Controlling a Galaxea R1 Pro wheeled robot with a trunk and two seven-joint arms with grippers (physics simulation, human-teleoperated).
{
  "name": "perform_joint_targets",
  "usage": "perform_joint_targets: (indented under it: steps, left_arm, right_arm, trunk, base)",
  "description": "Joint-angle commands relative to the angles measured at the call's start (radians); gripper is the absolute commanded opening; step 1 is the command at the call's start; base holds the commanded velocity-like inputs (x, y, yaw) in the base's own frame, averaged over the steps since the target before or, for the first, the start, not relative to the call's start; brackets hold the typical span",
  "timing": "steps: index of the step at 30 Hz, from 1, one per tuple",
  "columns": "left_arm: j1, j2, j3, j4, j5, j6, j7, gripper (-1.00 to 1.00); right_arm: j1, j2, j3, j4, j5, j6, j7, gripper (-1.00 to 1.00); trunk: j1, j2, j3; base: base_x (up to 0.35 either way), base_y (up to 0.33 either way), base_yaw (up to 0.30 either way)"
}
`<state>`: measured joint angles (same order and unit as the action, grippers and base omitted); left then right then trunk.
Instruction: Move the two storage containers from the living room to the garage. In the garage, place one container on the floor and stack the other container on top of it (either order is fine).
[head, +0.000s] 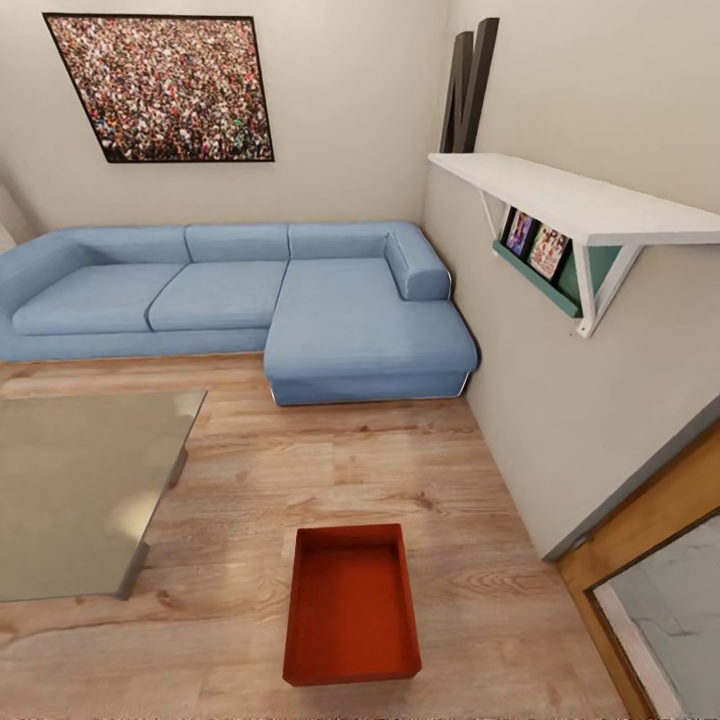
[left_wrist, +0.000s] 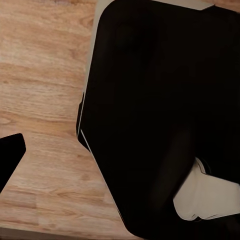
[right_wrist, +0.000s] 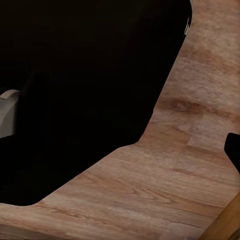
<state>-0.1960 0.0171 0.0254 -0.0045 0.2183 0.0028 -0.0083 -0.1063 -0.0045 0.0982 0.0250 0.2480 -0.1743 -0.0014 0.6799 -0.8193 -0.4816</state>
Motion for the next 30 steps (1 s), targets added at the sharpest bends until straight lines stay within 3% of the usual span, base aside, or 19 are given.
perform_joint_targets:
  steps: [1,30]
  left_arm:
    - [0.0,0.0,0.002,0.0,0.006,0.0,-0.001,1.0]
    - [0.0,0.0,0.002,0.0,0.006,0.0,-0.001,1.0]
  right_arm:
    - [-0.001,0.0,0.008,0.003,-0.001,-0.005,0.0,1.0]
    - [-0.001,0.0,0.008,0.003,-0.001,-0.004,0.0,1.0]
  trunk:
    - [0.0,-0.001,-0.003]
    - [0.0,-0.001,-0.048]
  base:
    - [0.0,0.0,0.0]
    - [0.0,0.0,0.0]
